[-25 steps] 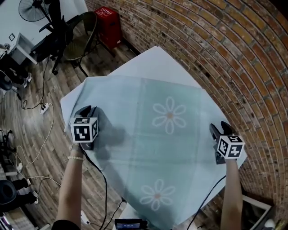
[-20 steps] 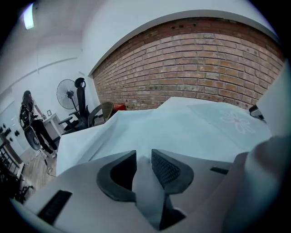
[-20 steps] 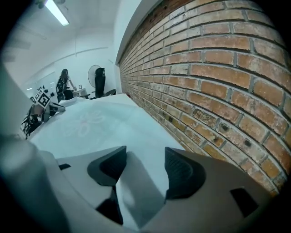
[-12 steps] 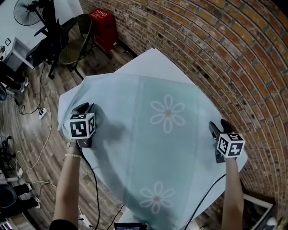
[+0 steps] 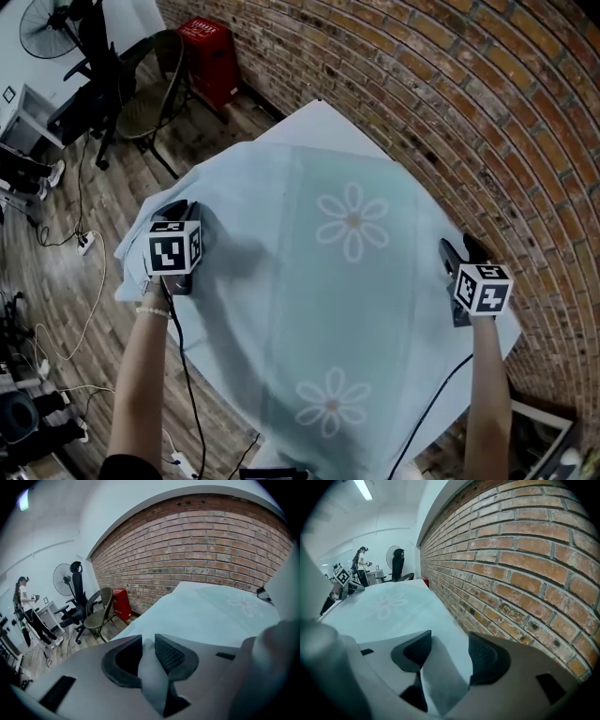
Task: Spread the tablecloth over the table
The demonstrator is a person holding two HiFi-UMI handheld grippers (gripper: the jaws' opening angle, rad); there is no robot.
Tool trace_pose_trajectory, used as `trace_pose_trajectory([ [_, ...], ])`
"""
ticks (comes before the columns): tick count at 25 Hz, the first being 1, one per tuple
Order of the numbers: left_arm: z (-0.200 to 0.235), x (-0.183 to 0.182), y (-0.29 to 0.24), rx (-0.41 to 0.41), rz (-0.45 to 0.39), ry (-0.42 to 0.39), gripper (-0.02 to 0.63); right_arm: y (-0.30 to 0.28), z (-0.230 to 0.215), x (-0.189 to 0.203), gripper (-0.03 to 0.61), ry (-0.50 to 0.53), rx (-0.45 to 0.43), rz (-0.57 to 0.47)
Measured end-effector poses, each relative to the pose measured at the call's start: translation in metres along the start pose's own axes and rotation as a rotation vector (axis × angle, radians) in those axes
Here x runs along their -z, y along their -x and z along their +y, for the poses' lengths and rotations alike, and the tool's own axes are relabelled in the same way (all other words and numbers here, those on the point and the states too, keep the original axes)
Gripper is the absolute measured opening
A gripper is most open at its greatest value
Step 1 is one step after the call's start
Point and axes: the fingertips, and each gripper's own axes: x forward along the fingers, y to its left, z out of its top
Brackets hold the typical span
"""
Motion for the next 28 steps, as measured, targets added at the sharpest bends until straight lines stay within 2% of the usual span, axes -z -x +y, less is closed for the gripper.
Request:
trace_pose_trajectory([
  [13, 0.005, -0.029, -0.028, 0.01, -0.005, -0.027, 0.095, -0.02, -0.004, -0.023, 0.263, 0.012, 0.021, -0.007],
  [22, 0.01, -0.035, -0.036, -0.003, -0.01, -0.029, 0.098, -0.031, 0.0, -0.032, 0.252, 0.025, 0.009, -0.016],
  [26, 0.024, -0.036, -0.039, -0.042, -0.004, -0.014, 0.097, -0.041, 0.001, -0.043, 0.247, 0.038, 0.008, -0.028],
  [28, 0.036, -0.034, -0.042, -0.084, 0.024, -0.007, 0.054, -0.046, 0.003, -0.047, 0.247, 0.042, 0.002, -0.03],
])
